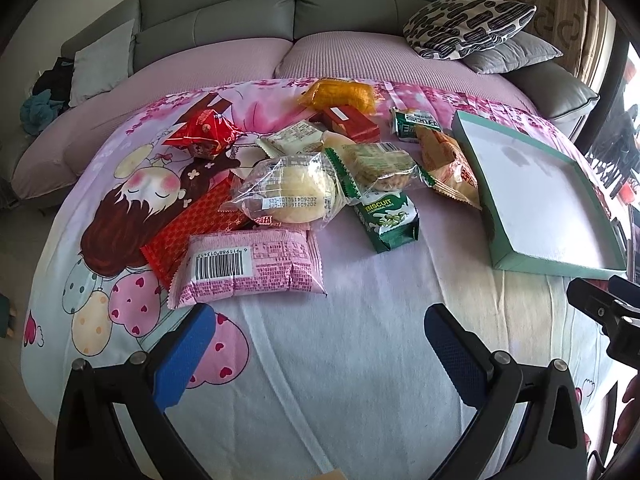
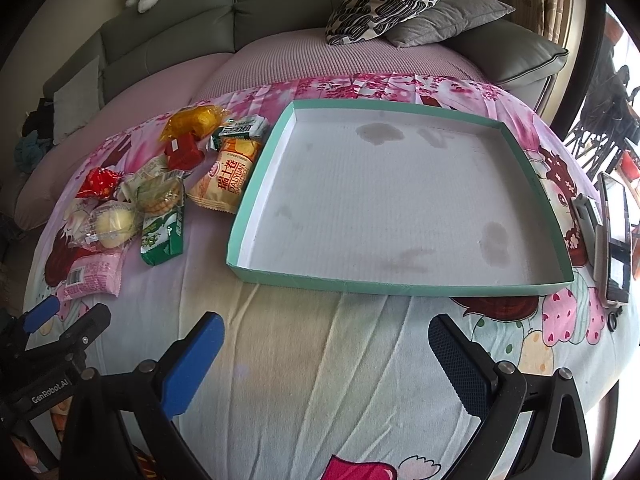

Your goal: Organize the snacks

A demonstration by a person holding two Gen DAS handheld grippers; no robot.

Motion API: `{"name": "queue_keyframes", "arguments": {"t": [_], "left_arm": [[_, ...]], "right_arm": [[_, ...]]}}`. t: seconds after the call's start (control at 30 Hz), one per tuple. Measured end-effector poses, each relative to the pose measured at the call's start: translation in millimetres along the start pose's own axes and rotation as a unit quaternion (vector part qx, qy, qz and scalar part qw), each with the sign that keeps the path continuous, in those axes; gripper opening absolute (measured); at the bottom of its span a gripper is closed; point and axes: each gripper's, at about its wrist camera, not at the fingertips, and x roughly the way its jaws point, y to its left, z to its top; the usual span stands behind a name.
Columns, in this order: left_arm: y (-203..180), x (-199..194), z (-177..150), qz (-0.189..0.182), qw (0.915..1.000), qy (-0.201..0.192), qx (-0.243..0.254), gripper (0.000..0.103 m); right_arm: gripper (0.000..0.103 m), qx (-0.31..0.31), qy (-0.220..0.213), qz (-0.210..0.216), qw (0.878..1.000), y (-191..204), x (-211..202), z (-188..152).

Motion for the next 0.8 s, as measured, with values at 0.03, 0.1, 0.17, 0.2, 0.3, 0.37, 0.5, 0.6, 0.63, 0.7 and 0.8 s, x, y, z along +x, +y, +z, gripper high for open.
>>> {"name": "queue_keyframes", "arguments": {"t": [0.03,0.1,0.17,0.2,0.3,0.37,0.5,0.6,0.63,0.7,0.8], "left_arm": [[0.0,0.0,0.2,0.0,1.0,0.0,0.0,0.103],[0.8,0.2,0.9,0.0,1.0,0.0,-0.001,0.103],[2.1,0.1,1.6,-0.002,1.0,0.0,-0.004,0.103],[3.1,0.0,1.9,-0.003,1.0,0.0,-0.006,0.103],[4.5,0.3,2.2,-0.004,1.0,0.0,-0.008,0.103],[5.1,0.9,2.2,-0.007,0.9999,0.001,-0.009,0.103],[6.8,0.1,2.7,-0.013,0.9999,-0.004,-0.009,0.103],[14.4,-1.2,5.5,-0.021,0.9995,-0.005,-0.021,0.103],[19.0,-1.5,7.1,-0.025,0.9993,-0.005,-0.026,0.103],[28.2,-1.0,10.5,-0.027,0.9991,0.0,-0.032,0.103],[42.3,1.7,16.4,-0.023,0.999,0.012,-0.036,0.103]], "right_arm": [[0.103,-0.001,0.0,0.0,1.0,0.4,0.1,0.2],[0.103,-0.002,0.001,-0.001,1.0,0.9,0.4,0.2],[0.103,-0.004,0.001,-0.002,1.0,1.8,0.5,0.1],[0.103,-0.005,0.001,-0.002,1.0,2.3,0.7,0.2],[0.103,-0.007,0.003,-0.003,1.0,3.6,1.9,0.8],[0.103,-0.01,0.003,-0.005,1.0,5.0,1.9,0.8],[0.103,-0.015,0.006,-0.006,1.0,8.6,2.0,1.7],[0.103,-0.022,0.004,-0.006,1.0,13.9,1.8,5.0],[0.103,-0.025,0.003,-0.004,1.0,16.2,1.4,6.3],[0.103,-0.03,0.001,-0.001,1.0,21.7,1.6,8.6],[0.103,-0.04,0.001,0.005,0.999,33.0,3.7,11.2]]}}
